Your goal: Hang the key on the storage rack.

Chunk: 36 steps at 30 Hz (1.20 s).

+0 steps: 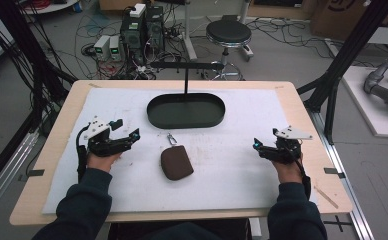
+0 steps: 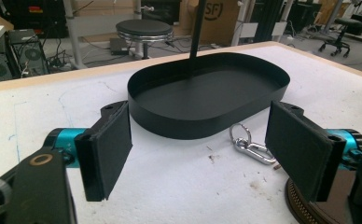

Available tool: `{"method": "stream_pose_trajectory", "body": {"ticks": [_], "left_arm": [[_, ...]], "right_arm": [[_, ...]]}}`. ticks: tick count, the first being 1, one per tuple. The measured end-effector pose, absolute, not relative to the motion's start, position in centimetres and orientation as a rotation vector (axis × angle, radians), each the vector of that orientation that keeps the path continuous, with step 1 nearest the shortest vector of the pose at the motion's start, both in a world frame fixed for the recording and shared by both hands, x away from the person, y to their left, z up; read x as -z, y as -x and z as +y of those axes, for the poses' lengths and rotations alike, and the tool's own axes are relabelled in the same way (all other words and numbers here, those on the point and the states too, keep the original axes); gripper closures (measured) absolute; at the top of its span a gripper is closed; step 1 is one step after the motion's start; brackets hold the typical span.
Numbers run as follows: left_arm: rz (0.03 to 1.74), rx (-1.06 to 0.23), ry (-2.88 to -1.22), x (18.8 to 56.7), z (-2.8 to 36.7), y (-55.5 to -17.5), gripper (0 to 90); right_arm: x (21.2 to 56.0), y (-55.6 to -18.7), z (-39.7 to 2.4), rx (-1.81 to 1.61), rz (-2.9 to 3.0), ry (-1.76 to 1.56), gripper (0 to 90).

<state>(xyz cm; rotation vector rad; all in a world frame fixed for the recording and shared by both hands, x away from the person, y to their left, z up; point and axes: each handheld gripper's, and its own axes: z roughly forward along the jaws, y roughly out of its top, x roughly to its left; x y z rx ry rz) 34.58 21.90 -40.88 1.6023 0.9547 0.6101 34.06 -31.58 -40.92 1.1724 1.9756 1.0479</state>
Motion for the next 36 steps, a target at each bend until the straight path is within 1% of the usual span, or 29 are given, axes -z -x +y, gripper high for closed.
{"method": "stream_pose_trajectory", "body": {"ticks": [8, 10, 12, 17, 18, 19, 20, 21, 22, 23, 24, 25, 26, 28, 29, 30, 33, 34, 36], "left_arm": [[0.977, -0.614, -1.622, 41.3, 21.8, -34.6, 23.7], [0.982, -0.607, -1.624, 41.3, 21.8, -34.5, 26.0], [0.976, -0.609, -1.625, 41.3, 21.7, -34.4, 26.1], [0.946, -0.598, -1.589, 40.4, 20.9, -34.8, 28.0], [0.946, -0.598, -1.589, 40.4, 20.9, -34.8, 30.1], [0.939, -0.589, -1.592, 40.5, 20.7, -34.9, 30.1], [0.931, -0.579, -1.605, 40.6, 20.5, -34.9, 35.8], [0.929, -0.56, -1.613, 40.7, 20.3, -35.0, 35.8], [0.928, -0.536, -1.615, 40.8, 20.2, -35.2, 42.9], [0.926, -0.509, -1.615, 40.9, 20.1, -35.4, 42.9], [0.927, -0.494, -1.622, 41.0, 19.9, -35.5, 48.0], [0.92, -0.486, -1.631, 41.1, 19.7, -35.7, 48.0], [0.917, -0.472, -1.643, 41.1, 19.4, -36.0, 52.3], [0.927, -0.438, -1.654, 41.2, 18.9, -36.6, 52.7], [0.928, -0.412, -1.654, 41.4, 18.7, -36.9, 54.7], [0.956, -0.406, -1.696, 41.8, 17.9, -37.4, 57.8], [0.932, -0.42, -1.733, 42.2, 16.7, -37.6, 60.0], [0.913, -0.432, -1.76, 42.3, 15.7, -37.8, 59.9], [0.914, -0.43, -1.762, 42.3, 15.4, -37.9, 59.0]], "right_arm": [[40.8, -34.4, -31.4, -1.067, 1.978, -1.172, 20.7], [40.8, -34.7, -31.3, -1.061, 1.985, -1.163, 20.7], [40.8, -34.8, -31.3, -1.06, 1.987, -1.163, 20.7], [40.5, -34.9, -31.7, -1.049, 1.994, -1.159, 20.7], [40.3, -34.9, -31.8, -1.051, 1.988, -1.159, 20.7], [40.3, -34.9, -31.8, -1.051, 1.988, -1.159, 20.7], [40.3, -34.8, -31.8, -1.047, 1.991, -1.161, 20.8], [40.3, -34.8, -31.8, -1.047, 1.991, -1.161, 20.8], [40.6, -34.8, -31.8, -1.038, 2.012, -1.164, 20.8], [40.6, -34.8, -31.8, -1.038, 2.012, -1.164, 20.8], [40.9, -34.9, -31.7, -1.026, 2.029, -1.166, 20.9], [40.9, -34.9, -31.7, -1.026, 2.029, -1.166, 20.9], [41.0, -35.0, -31.6, -1.026, 2.036, -1.167, 20.9], [41.0, -35.1, -31.6, -1.026, 2.04, -1.165, 20.8], [41.0, -35.1, -31.6, -1.025, 2.043, -1.166, 20.9], [41.1, -35.2, -31.7, -1.031, 2.048, -1.171, 20.9], [41.1, -35.3, -31.7, -1.032, 2.051, -1.173, 20.9], [41.1, -35.3, -31.7, -1.034, 2.049, -1.168, 20.9], [41.1, -35.3, -31.7, -1.037, 2.044, -1.161, 20.9]]}}
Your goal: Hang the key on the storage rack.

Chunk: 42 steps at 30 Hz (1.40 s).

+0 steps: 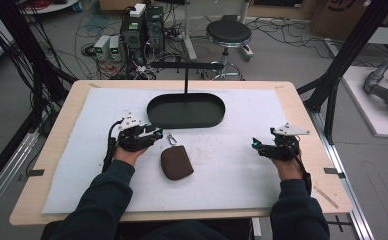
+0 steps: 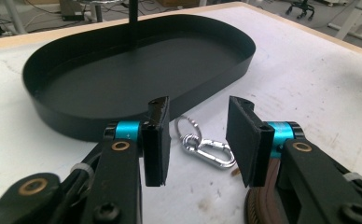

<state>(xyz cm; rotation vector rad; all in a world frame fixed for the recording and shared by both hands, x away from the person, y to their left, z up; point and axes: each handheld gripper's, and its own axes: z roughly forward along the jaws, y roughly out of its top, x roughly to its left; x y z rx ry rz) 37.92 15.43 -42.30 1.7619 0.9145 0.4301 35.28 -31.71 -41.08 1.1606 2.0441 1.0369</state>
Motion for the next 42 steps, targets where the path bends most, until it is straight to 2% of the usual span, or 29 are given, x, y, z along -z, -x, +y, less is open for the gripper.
{"method": "stream_pose_trajectory", "body": {"ticks": [5, 10, 14, 16, 21, 24, 29, 31, 34, 35, 37, 42], "left_arm": [[0.922, -0.441, -1.756, 41.2, 14.8, -38.6, 54.6], [0.939, -0.419, -1.779, 41.2, 14.2, -39.5, 54.4], [0.953, -0.399, -1.835, 42.1, 13.5, -40.0, 55.2], [0.954, -0.391, -1.858, 42.2, 13.1, -40.4, 59.1], [0.959, -0.407, -1.835, 41.8, 13.4, -40.7, 58.4], [0.965, -0.37, -1.872, 42.4, 12.9, -40.9, 57.1], [0.995, -0.387, -1.944, 43.5, 12.0, -41.4, 58.1], [1.0, -0.385, -1.951, 43.7, 12.0, -41.5, 61.7], [1.004, -0.378, -1.998, 43.8, 12.0, -41.5, 75.2], [1.004, -0.379, -2.013, 43.9, 11.9, -41.5, 75.2], [1.012, -0.378, -2.03, 44.0, 12.1, -41.6, 84.1], [1.021, -0.369, -2.031, 44.2, 12.3, -41.8, 86.3]], "right_arm": [[41.0, -35.1, -31.3, -1.034, 2.051, -1.145, 20.9], [40.8, -35.0, -30.8, -1.028, 2.056, -1.134, 21.1], [40.9, -35.1, -30.7, -1.025, 2.058, -1.131, 21.1], [40.9, -35.2, -30.7, -1.024, 2.06, -1.136, 21.1], [40.9, -35.2, -30.6, -1.024, 2.06, -1.138, 21.1], [41.0, -35.3, -30.6, -1.019, 2.064, -1.144, 21.1], [40.9, -35.2, -30.7, -1.02, 2.064, -1.141, 21.1], [40.9, -35.2, -30.7, -1.019, 2.064, -1.143, 21.1], [40.9, -35.2, -30.7, -1.018, 2.065, -1.137, 21.1], [40.9, -35.2, -30.7, -1.018, 2.065, -1.137, 21.1], [40.9, -35.2, -30.6, -1.015, 2.065, -1.139, 21.1], [40.9, -35.2, -30.7, -1.015, 2.067, -1.138, 21.1]]}}
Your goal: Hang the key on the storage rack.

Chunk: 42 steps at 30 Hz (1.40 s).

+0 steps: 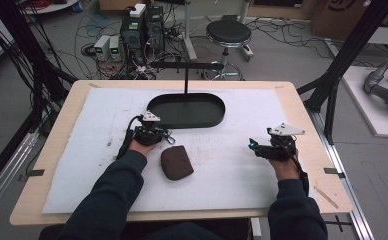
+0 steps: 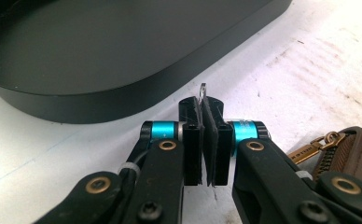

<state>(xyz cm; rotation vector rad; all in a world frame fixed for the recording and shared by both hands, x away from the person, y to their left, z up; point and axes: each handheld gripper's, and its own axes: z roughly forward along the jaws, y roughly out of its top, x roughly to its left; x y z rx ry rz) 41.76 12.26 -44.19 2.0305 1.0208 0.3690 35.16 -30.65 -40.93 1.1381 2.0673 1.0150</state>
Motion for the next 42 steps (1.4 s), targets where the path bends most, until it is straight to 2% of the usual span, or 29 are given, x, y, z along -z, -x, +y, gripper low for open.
{"method": "stream_pose_trajectory", "body": {"ticks": [13, 20, 27, 32, 36, 42], "left_arm": [[1.006, -0.347, -2.047, 43.8, 12.8, -41.6, 88.0], [0.958, -0.368, -1.93, 41.3, 14.9, -40.8, 88.0], [0.9, -0.455, -1.822, 37.7, 16.9, -40.3, 88.1], [0.862, -0.496, -1.804, 34.5, 17.7, -41.6, 88.0], [0.812, -0.502, -1.786, 31.1, 18.1, -44.5, 88.0], [0.787, -0.483, -1.762, 30.0, 18.1, -47.4, 88.0]], "right_arm": [[40.9, -35.1, -30.7, -1.015, 2.064, -1.14, 21.1], [40.9, -35.0, -30.9, -1.018, 2.058, -1.146, 21.1], [40.8, -35.0, -30.9, -1.025, 2.053, -1.151, 21.1], [40.8, -35.0, -30.8, -1.027, 2.053, -1.143, 21.1], [40.8, -35.0, -30.7, -1.03, 2.052, -1.141, 21.1], [40.8, -34.9, -30.9, -1.031, 2.047, -1.144, 21.1]]}}
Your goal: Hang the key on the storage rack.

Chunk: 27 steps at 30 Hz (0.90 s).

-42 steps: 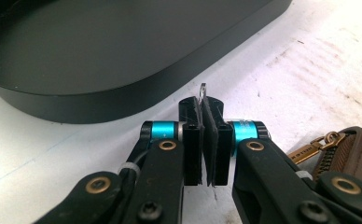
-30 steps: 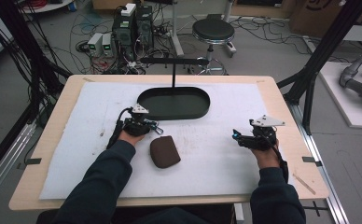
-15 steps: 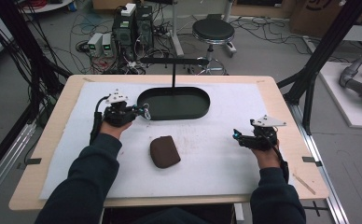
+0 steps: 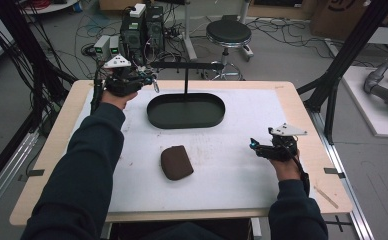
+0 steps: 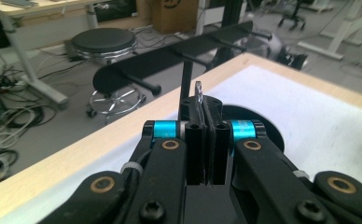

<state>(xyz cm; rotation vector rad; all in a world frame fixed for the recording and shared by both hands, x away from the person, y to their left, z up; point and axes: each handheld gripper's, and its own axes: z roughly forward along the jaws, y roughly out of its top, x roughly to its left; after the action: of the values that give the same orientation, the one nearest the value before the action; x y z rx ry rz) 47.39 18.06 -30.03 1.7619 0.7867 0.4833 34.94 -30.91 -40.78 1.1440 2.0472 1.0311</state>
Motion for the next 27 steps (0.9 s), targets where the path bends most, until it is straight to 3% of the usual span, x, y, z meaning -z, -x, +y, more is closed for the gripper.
{"method": "stream_pose_trajectory", "body": {"ticks": [11, 27], "left_arm": [[0.825, -0.468, -1.768, 30.8, 17.6, -51.1, 88.0], [0.93, -0.549, -1.771, 31.8, 16.7, -52.3, 87.7]], "right_arm": [[40.9, -34.9, -31.1, -1.033, 2.047, -1.155, 21.1], [41.0, -34.9, -31.2, -1.03, 2.048, -1.159, 21.1]]}}
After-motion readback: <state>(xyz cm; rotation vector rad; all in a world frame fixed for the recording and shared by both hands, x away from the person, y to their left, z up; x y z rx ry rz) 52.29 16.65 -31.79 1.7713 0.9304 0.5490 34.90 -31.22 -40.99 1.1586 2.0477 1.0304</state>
